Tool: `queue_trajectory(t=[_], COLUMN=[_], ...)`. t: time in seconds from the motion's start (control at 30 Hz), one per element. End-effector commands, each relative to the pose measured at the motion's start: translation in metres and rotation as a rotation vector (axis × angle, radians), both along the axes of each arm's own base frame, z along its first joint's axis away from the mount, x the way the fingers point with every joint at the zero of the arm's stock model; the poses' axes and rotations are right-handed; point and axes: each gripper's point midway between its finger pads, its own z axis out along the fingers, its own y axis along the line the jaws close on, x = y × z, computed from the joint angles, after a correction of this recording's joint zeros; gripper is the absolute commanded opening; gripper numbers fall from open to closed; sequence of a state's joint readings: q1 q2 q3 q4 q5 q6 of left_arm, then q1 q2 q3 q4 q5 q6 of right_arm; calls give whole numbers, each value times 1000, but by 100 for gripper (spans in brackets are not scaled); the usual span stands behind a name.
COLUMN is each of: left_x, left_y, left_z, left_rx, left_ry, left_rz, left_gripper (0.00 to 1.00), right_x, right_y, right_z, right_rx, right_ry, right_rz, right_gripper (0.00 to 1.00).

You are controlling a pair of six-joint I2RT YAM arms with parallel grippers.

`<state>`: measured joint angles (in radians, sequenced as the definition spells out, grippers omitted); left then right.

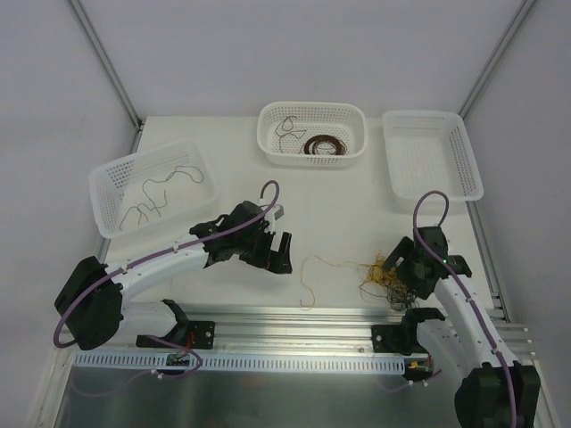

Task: Untangle the cables

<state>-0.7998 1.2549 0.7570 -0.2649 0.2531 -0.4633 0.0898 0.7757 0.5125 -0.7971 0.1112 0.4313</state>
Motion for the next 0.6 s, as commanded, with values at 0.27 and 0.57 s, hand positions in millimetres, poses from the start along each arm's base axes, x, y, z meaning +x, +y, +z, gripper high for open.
queue_trajectory(t=[0.27, 0.57], left_x=[6, 18], left_y=[3, 10], left_z=[10, 19], left_rx=[-20, 0], left_ry=[-68, -163], left_rz=[45, 57], left_gripper=[99, 99], right_x=[97, 126], right_y=[110, 179], right_z=[20, 58], right_rx=[289, 249], right_ry=[-226, -182], right_rz=[336, 676], right_gripper=[87, 87])
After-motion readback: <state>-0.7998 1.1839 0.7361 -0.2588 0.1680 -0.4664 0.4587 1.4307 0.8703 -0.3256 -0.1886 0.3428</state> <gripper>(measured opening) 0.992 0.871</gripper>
